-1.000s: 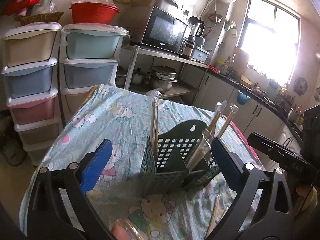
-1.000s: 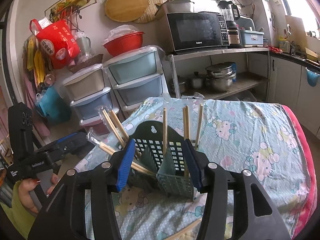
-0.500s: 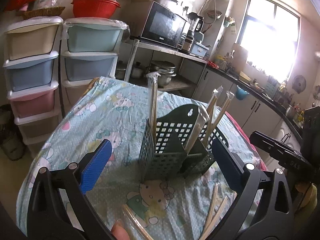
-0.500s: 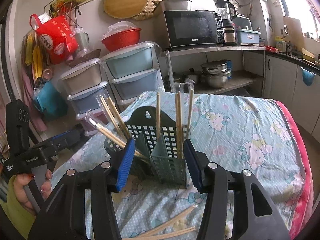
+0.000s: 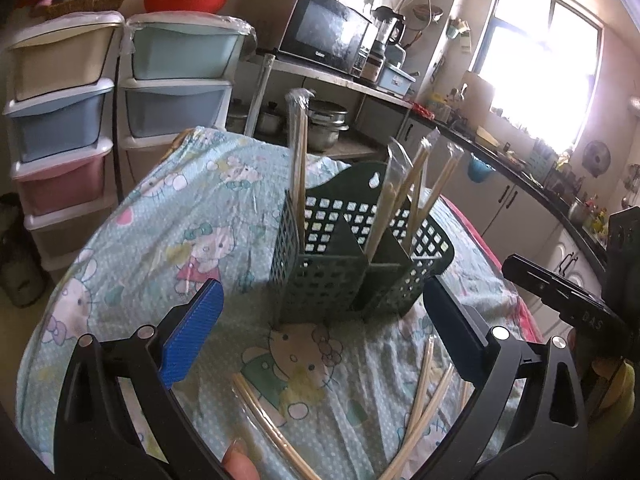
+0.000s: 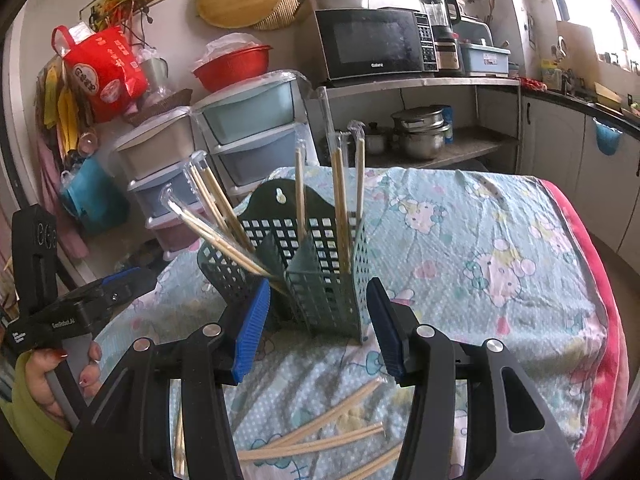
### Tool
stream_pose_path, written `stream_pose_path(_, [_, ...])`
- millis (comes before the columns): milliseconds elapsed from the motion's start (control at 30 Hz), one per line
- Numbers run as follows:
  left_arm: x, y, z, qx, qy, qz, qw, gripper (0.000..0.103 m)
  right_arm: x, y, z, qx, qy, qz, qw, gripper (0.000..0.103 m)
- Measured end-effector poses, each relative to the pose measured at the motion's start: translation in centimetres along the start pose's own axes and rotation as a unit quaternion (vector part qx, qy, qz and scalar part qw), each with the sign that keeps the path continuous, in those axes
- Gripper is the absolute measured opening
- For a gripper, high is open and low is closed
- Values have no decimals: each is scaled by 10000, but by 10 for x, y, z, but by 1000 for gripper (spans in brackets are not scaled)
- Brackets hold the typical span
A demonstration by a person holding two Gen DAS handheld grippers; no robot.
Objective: Organize utensils
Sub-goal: 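Withdraw both open tools from the caddy back toward the chopstick pile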
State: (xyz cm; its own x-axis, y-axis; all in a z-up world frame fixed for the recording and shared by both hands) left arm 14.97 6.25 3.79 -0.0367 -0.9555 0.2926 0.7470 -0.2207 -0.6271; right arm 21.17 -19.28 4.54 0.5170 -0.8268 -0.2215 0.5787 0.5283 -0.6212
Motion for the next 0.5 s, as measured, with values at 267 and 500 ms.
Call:
stream_pose_path(267, [9, 10, -13, -210, 100, -54, 9997, 92, 9, 0, -16, -100, 116, -53, 9999, 48])
stream_pose_path(500, [17, 21, -23, -392, 194, -112, 9990, 92, 21, 2, -29, -223, 278, -126, 9993, 48])
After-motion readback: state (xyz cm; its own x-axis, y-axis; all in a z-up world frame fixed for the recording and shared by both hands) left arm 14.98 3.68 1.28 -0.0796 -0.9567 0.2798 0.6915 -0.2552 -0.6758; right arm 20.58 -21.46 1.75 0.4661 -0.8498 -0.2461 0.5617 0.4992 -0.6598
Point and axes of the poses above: each gripper's, at about its wrist camera, not at the fingertips, and y roughly the way its jaws point, x to its right, z to its top, the point moved 2 cm from there along y, roughly the way its jaws point, and after that the axes turned 7 degrees about -x, right-handed, at the moved point
